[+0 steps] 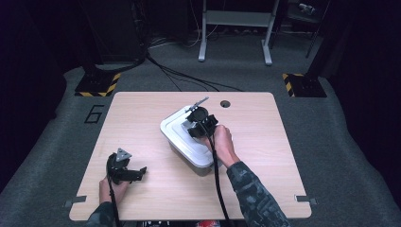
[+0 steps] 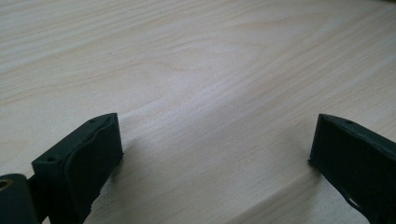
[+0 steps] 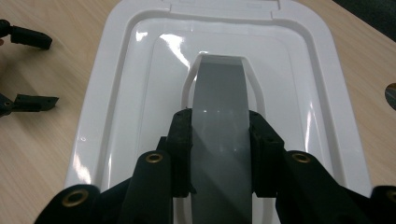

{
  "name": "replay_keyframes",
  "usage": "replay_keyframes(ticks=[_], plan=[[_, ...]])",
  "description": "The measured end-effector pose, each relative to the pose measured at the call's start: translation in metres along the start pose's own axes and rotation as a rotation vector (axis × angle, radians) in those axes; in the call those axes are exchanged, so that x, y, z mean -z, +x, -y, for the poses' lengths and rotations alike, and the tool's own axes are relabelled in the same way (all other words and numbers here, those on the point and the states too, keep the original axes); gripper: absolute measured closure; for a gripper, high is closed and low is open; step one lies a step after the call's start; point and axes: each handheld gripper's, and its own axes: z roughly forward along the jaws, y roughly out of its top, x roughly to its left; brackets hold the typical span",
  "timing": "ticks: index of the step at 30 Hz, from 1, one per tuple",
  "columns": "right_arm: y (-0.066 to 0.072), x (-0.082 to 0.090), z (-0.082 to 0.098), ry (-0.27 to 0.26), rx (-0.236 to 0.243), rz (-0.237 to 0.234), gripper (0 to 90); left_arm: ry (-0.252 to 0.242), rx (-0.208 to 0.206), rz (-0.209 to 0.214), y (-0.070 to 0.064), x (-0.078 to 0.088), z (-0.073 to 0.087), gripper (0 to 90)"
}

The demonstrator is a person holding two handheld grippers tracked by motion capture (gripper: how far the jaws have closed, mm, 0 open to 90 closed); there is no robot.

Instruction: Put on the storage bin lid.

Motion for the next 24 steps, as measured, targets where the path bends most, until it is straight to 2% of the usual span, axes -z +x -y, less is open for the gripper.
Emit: replay_keyframes(ticks=[2, 6, 8, 10, 11, 12, 16, 18, 20, 24], plan=[[0.0, -0.001, 0.001, 0.009, 0.001, -0.006, 66.6, 0.0, 0.0, 0.0, 0.0, 0.0, 0.0, 2.1], [0.0, -0.001, 0.004, -0.006, 0.019, -0.002, 66.3, 0.0, 0.0, 0.0, 0.0, 0.0, 0.0, 2.1], [-0.001, 0.0, 0.004, -0.009, 0.012, -0.013, 63.9, 0.0, 0.0, 0.0, 0.0, 0.0, 0.0, 2.1], [-0.002, 0.002, 0.003, -0.022, 0.01, -0.027, 56.4, -0.001, 0.001, 0.0, 0.0, 0.0, 0.0, 2.1], [-0.003, 0.004, 0.003, -0.035, 0.014, -0.033, 48.0, 0.0, 0.0, 0.0, 0.0, 0.0, 0.0, 2.1], [-0.003, 0.006, 0.003, -0.032, 0.005, -0.036, 45.0, 0.0, 0.0, 0.0, 0.0, 0.0, 0.0, 2.1], [-0.008, 0.016, 0.002, -0.062, 0.034, -0.045, 25.8, 0.0, 0.0, 0.0, 0.0, 0.0, 0.0, 2.1], [-0.011, 0.022, 0.003, -0.074, 0.029, -0.043, 16.4, 0.0, 0.0, 0.0, 0.0, 0.0, 0.0, 2.1], [-0.015, 0.028, 0.004, -0.097, 0.012, -0.044, 12.9, 0.0, 0.0, 0.0, 0.0, 0.0, 0.0, 2.1], [-0.026, 0.042, 0.011, -0.137, 0.018, -0.046, 3.2, 0.0, 0.0, 0.0, 0.0, 0.0, 0.0, 2.1]])
